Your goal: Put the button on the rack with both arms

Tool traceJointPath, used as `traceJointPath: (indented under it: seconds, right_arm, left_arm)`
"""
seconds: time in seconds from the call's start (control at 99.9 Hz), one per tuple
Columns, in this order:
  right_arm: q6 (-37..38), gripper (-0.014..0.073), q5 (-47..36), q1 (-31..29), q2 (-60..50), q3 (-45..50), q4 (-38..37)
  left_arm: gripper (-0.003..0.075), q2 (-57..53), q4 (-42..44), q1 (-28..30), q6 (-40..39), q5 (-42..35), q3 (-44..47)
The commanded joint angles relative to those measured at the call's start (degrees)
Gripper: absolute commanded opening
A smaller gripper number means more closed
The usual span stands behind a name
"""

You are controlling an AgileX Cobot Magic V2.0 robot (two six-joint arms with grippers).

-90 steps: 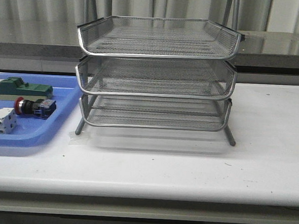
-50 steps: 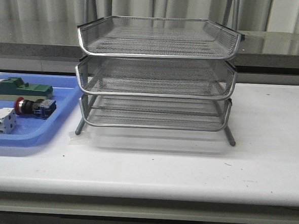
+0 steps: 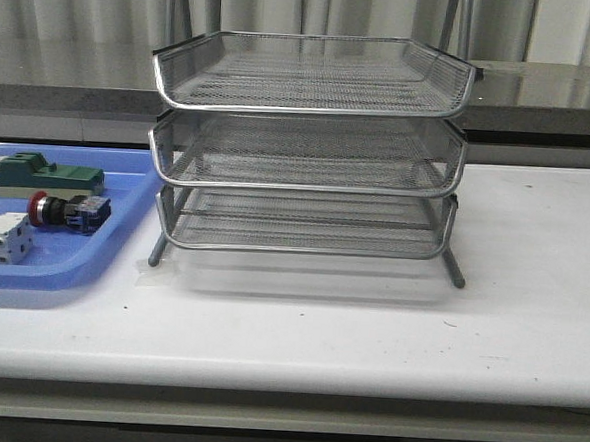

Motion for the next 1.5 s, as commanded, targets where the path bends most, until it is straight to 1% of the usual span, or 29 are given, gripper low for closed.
traceJointPath:
  seconds: [0.0,0.09,0.16,0.31,0.38,0.641,0.731,1.021,1.151,1.221,1.291,1.491]
  right_arm:
    - [-0.2,-0.0061,-6.5,-0.4,-1.0,-0.1,-0.6]
    - [-0.2,-0.0061,-5.3,-0.4,-1.0,-1.5,0.3]
    - [-0.2,-0.0061,-2.7,-0.4,-0.8,-3.8,0.9]
    - [-0.2,-0.0061,7.4,-0.4,1.9,-11.5,3.0]
    - [-0.2,-0.0061,12.6,-0.4,5.3,-16.2,4.3]
    - [-0.2,-0.0061,25.0,-0.4,21.7,-30.0,10.5]
    - [-0.2,-0.0061,26.0,-0.4,27.4,-32.7,14.0]
    - [-0.2,-0.0061,21.5,-0.4,43.1,-34.0,36.2]
    - [-1.7,-0.0054,20.4,-0.3,48.4,-34.0,41.4]
    - [-4.4,-0.0027,19.7,-0.3,50.8,-34.0,44.4]
    - [-7.5,0.0022,19.6,-0.3,52.9,-34.0,48.4]
    - [-20.2,0.0241,19.8,-0.3,57.6,-34.0,62.5]
  left_arm:
    - [-0.0020,-1.7,0.0,-0.4,-0.3,-4.6,1.9]
    - [-0.0020,-1.7,0.0,-0.4,-0.3,-4.6,1.9]
    - [-0.0020,-1.7,0.0,-0.4,-0.3,-4.6,1.9]
    - [-0.0020,-1.7,0.0,-0.4,-0.3,-4.6,1.9]
    - [-0.0020,-1.7,0.0,-0.4,-0.3,-4.6,1.9]
    - [-0.0020,-1.7,0.0,-0.4,-0.3,-4.6,1.9]
    - [-0.0020,-1.7,0.0,-0.4,-0.3,-4.6,1.9]
    - [-0.0020,-1.7,0.0,-0.4,-0.3,-4.6,1.9]
    - [-0.0020,-1.7,0.0,-0.4,-0.3,-4.6,1.9]
    - [-0.0020,-1.7,0.0,-0.4,-0.3,-4.6,1.9]
    - [-0.0020,-1.7,0.0,-0.4,-0.3,-4.6,1.9]
    - [-0.0020,-1.7,0.0,-0.4,-0.3,-4.6,1.9]
